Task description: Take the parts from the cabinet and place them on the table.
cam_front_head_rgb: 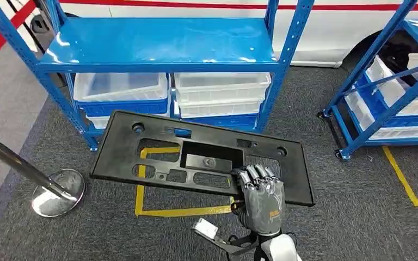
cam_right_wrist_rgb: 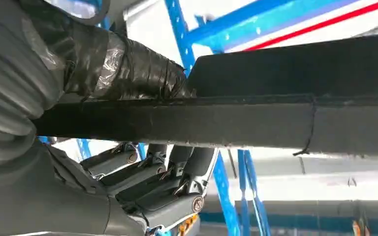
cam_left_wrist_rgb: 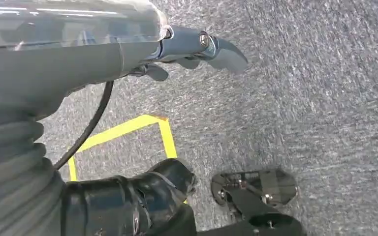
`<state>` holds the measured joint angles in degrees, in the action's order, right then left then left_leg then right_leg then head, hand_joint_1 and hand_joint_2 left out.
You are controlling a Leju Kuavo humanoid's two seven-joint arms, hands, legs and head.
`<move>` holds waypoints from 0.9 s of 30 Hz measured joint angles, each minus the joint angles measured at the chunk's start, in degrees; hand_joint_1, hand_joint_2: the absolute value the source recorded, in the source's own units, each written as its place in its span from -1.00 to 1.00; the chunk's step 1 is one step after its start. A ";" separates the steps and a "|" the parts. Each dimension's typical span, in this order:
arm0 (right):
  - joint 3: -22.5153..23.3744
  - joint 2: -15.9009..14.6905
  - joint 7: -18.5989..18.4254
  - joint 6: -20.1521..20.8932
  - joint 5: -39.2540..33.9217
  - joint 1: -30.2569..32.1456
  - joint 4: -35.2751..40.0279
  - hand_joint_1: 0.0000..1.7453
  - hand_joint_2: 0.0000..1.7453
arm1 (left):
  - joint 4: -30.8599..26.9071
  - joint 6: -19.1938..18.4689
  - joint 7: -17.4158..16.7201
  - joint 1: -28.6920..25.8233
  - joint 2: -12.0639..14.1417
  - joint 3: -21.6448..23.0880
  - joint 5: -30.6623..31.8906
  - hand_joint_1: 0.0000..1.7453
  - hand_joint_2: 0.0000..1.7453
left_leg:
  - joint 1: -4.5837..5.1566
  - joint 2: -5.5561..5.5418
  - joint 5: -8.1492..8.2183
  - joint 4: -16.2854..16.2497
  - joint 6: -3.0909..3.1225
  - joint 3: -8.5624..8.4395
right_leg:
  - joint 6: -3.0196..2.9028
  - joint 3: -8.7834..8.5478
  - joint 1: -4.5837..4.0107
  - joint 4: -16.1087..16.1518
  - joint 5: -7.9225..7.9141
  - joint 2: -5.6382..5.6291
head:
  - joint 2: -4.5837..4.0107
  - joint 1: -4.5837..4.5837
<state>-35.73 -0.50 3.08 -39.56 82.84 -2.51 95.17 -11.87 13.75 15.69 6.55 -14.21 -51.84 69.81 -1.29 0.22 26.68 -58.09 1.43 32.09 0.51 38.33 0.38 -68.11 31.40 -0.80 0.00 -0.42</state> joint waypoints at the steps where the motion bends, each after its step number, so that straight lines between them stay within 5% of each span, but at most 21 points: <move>1: 0.39 0.00 0.33 0.02 0.00 0.18 0.28 1.00 1.00 | 0.00 0.02 0.00 -0.11 0.00 0.00 -0.04 -1.00 1.00 | 0.05 0.43 -0.02 -0.02 0.03 0.07 | 0.22 2.18 0.11 -4.90 2.12 0.13 | 0.00 0.04; 2: 0.89 0.00 0.54 0.02 0.00 0.58 0.57 1.00 1.00 | 0.00 0.07 0.00 -0.17 0.02 -0.02 -0.09 -1.00 1.00 | 0.06 0.76 -0.02 -0.11 0.03 0.19 | 0.39 3.78 0.24 -8.48 3.11 0.15 | 0.00 0.02; 4: 1.81 0.00 1.05 0.00 -0.17 1.25 1.09 1.00 1.00 | 0.00 0.07 0.04 -0.16 0.02 -0.02 -0.13 -1.00 1.00 | 0.06 1.34 0.01 -0.23 0.01 0.22 | 0.49 2.74 0.48 -6.92 0.96 0.32 | 0.00 0.02; 6: 2.75 0.09 1.79 0.02 -0.48 1.64 1.95 1.00 1.00 | 0.00 0.07 0.09 -0.11 0.00 -0.02 -0.15 -1.00 1.00 | 0.04 1.83 0.14 -0.31 -0.18 0.08 | 0.27 -2.63 0.57 3.01 -3.89 1.16 | 0.00 0.02; 7: 3.21 0.24 2.20 0.02 -0.52 1.70 2.55 1.00 1.00 | 0.00 0.07 0.11 -0.12 0.00 -0.02 -0.15 -1.00 1.00 | 0.08 2.12 0.23 -0.36 -0.47 0.01 | 0.06 -4.81 0.43 7.67 -4.29 2.60 | 0.00 0.02; 8: 3.50 0.46 2.47 0.02 -0.55 1.73 2.89 1.00 1.00 | 0.00 0.09 0.15 -0.13 0.00 -0.02 -0.15 -1.00 1.00 | 0.57 2.27 0.33 -0.62 -0.95 0.18 | -0.18 -5.09 -0.23 8.35 -4.09 3.15 | 0.00 0.02; 12: 4.39 0.70 2.75 0.02 -0.81 2.50 3.91 1.00 1.00 | 0.00 0.13 0.15 -0.02 0.02 -0.02 -0.15 -1.00 1.00 | 0.56 3.28 0.13 -0.19 -2.20 -0.05 | -1.31 -4.56 -0.04 8.49 -4.58 1.61 | 0.00 0.06; 13: 4.44 0.88 2.80 0.02 -0.83 2.63 4.02 1.00 1.00 | 0.00 0.13 0.18 -0.03 0.02 -0.02 -0.15 -1.00 1.00 | 0.17 2.40 1.02 -1.07 -2.49 0.31 | -1.74 -4.74 0.23 8.81 -4.87 1.47 | 0.00 0.07; 16: 4.57 1.35 3.32 0.02 -1.31 2.74 4.35 1.00 1.00 | 0.00 0.15 0.24 -0.13 0.02 -0.02 -0.24 -1.00 1.00 | 0.19 0.47 7.72 -12.27 -2.70 5.21 | -2.55 -4.34 0.12 8.86 -5.15 0.58 | 0.00 0.09; 18: 4.81 1.40 4.00 0.02 -1.60 3.19 4.35 1.00 1.00 | 0.00 0.15 0.26 -0.25 0.02 -0.02 -0.26 -1.00 1.00 | 0.20 0.37 9.12 -18.13 -2.66 7.85 | -2.63 -4.19 -0.16 8.75 -5.20 -0.19 | 0.00 0.09; 19: 5.00 1.44 4.43 0.02 -1.66 3.45 4.35 1.00 1.00 | 0.00 0.17 0.26 -0.29 0.02 -0.02 -0.31 -1.00 1.00 | 0.21 0.35 7.73 -16.96 -2.49 7.24 | -2.63 -4.23 -0.25 8.70 -5.20 -0.64 | 0.00 0.09; 21: 5.49 1.73 5.18 0.02 -1.68 3.73 4.57 1.00 1.00 | 0.00 0.20 0.26 -0.29 0.04 -0.04 -0.31 -1.00 1.00 | 0.29 -0.24 2.96 -8.73 -1.86 3.19 | -2.62 -4.32 -0.44 8.55 -5.21 -1.94 | 0.00 0.09; 22: 5.68 2.03 5.49 0.02 -1.68 3.81 4.83 1.00 1.00 | 0.00 0.26 0.28 -0.29 0.06 -0.06 -0.31 -1.00 1.00 | 0.41 -2.02 0.61 -3.49 -1.30 0.67 | -2.60 -4.31 -0.48 8.43 -5.22 -2.48 | 0.00 0.09; 23: 5.84 2.27 5.64 0.02 -1.68 3.83 4.92 1.00 1.00 | 0.00 0.28 0.28 -0.38 0.37 -0.13 -0.33 -1.00 1.00 | 0.26 -5.31 1.26 -1.40 -0.65 -0.18 | -2.36 -3.98 -0.42 8.29 -5.29 -2.71 | 0.00 -0.02; 27: 6.10 2.65 5.79 0.00 -1.70 4.26 5.22 1.00 1.00 | 0.00 0.31 0.44 -0.33 0.28 -0.24 -0.33 -1.00 1.00 | 0.73 -3.47 0.81 -0.01 -0.88 -0.67 | -0.76 -3.20 0.30 8.63 -6.20 -5.37 | 0.00 0.15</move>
<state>-29.64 2.14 8.87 -39.56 81.13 1.75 100.39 -11.87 14.05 16.13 6.22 -13.92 -52.09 69.48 -0.56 -3.24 27.49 -58.10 0.54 31.42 -0.25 35.14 0.68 -59.47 25.19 -6.18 0.00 -0.26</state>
